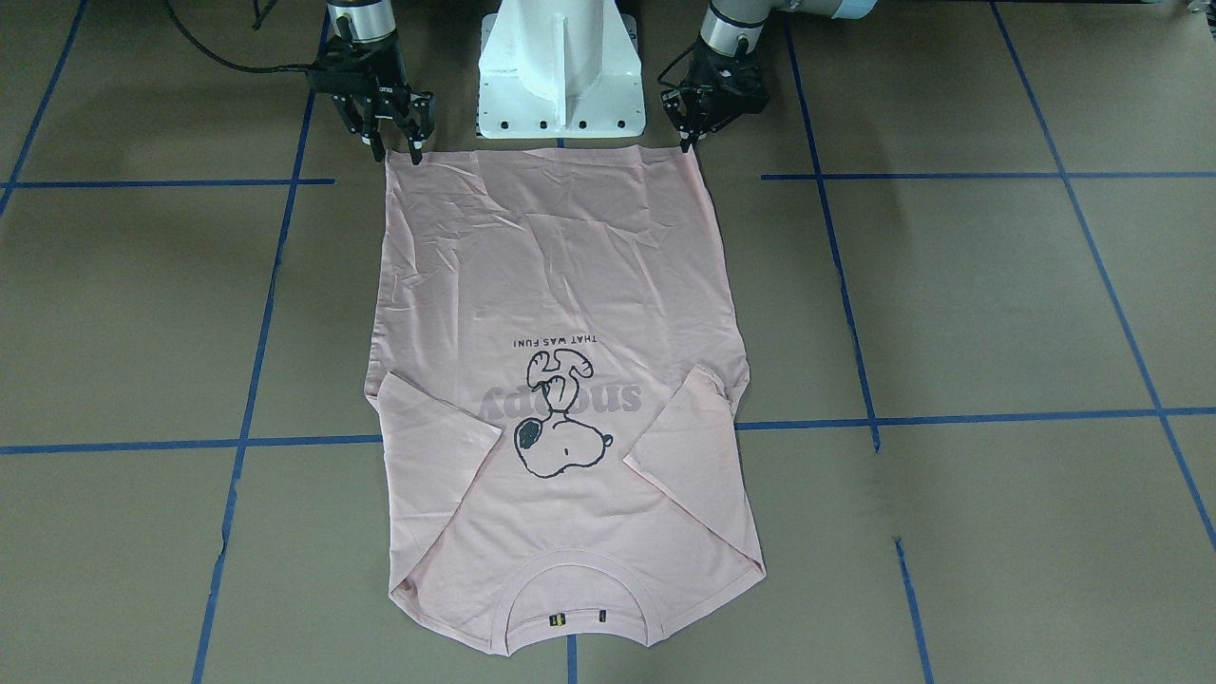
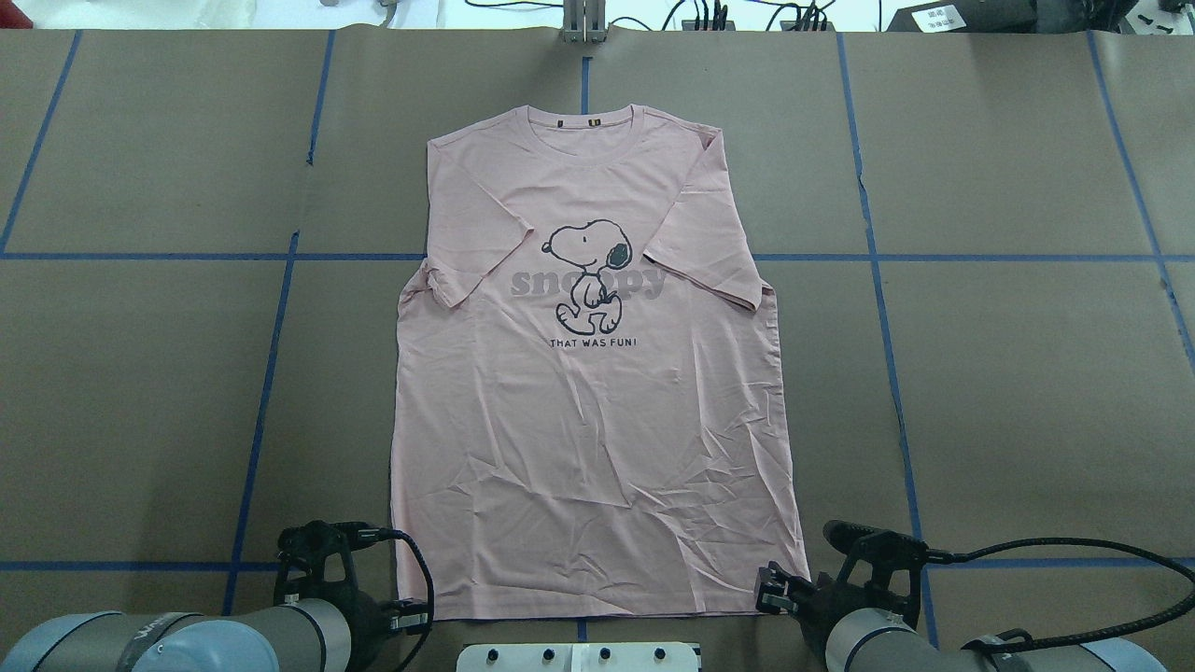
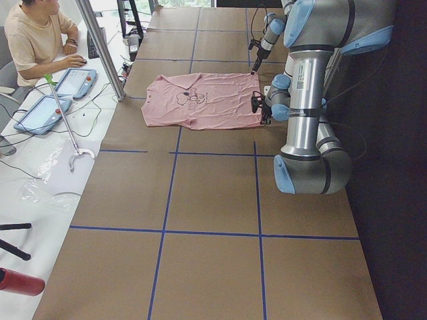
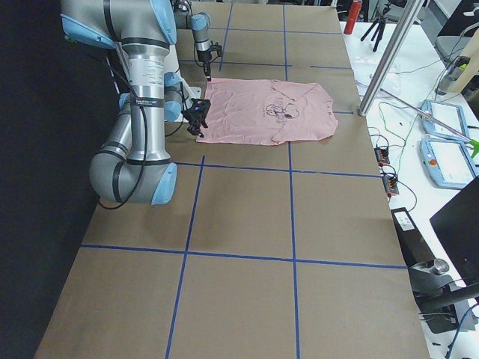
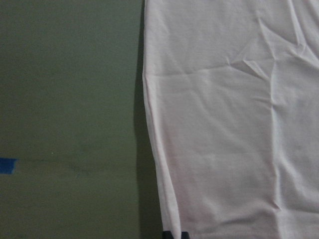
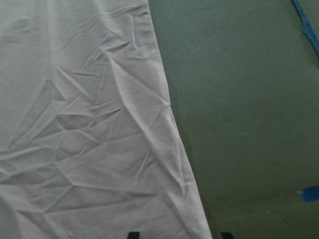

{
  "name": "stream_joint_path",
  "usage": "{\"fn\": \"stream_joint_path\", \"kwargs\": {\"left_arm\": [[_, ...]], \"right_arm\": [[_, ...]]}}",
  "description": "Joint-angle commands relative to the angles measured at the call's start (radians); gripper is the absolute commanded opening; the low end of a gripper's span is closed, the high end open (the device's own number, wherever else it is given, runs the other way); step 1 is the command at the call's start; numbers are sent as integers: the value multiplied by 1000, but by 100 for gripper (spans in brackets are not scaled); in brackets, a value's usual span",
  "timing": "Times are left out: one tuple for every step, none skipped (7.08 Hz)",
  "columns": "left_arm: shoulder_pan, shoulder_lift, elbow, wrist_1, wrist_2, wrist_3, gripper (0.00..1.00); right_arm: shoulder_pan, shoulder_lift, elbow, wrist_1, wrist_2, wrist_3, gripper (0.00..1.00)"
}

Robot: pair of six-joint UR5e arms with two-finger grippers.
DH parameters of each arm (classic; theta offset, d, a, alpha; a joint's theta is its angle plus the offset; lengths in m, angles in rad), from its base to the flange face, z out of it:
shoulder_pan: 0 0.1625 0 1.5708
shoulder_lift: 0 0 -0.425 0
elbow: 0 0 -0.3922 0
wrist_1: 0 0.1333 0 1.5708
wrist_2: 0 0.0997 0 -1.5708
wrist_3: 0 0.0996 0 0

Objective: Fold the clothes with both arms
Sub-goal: 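Grasp the hem corners with both grippers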

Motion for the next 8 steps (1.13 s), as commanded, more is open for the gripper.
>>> {"fn": "stream_joint_path", "kwargs": {"left_arm": [[0, -2, -4, 0, -1, 0, 0], [0, -2, -4, 0, -1, 0, 0], [0, -2, -5, 0, -1, 0, 0], [0, 0, -10, 0, -1, 0, 0], [0, 0, -10, -2, -1, 0, 0], [0, 0, -10, -2, -1, 0, 0], [0, 0, -10, -2, -1, 0, 0], [0, 0, -10, -2, -1, 0, 0]], "right_arm": [[-5, -19, -7, -1, -2, 2, 61], [-9, -17, -20, -1, -4, 3, 55], [-9, -14, -24, 0, -5, 5, 48], [-12, -14, -25, 0, -8, 5, 48], [-15, -14, -25, 0, -8, 5, 48], [-20, -11, -24, 0, -8, 5, 48], [-24, -11, -24, 0, -10, 5, 46], [-29, -11, -24, 0, -10, 5, 44]]}}
